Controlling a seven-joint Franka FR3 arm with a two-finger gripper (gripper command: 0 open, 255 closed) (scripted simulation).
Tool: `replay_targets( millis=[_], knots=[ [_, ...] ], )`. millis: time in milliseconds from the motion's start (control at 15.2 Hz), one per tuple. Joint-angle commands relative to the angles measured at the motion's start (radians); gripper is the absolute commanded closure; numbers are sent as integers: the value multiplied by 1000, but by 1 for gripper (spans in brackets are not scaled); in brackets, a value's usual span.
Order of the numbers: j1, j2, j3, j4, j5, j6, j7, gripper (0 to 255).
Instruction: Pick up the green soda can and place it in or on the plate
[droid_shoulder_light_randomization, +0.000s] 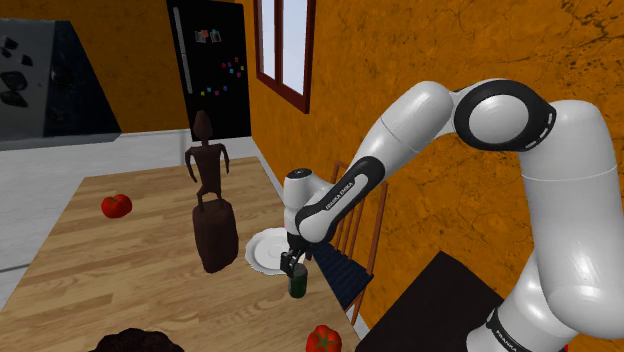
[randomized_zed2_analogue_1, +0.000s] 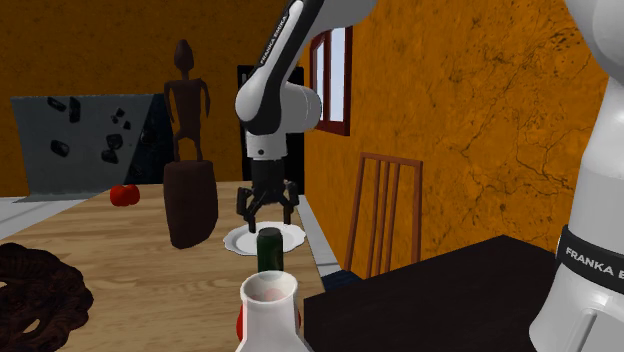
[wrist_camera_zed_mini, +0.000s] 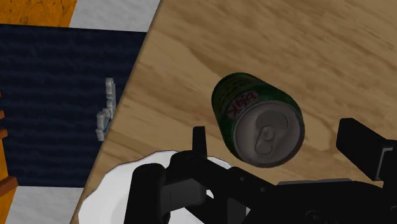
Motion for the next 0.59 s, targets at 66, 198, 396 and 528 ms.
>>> replay_targets(
  millis=[66,198,396,528],
  knots=[
    [8,35,-7,5,-9,31,8,0],
    [13,58,-13,8,-15,50,11,0],
    [17,77,-17,12,-19,66,14,0],
    [17,77,-17,12,-19,66,14,0]
  ],
)
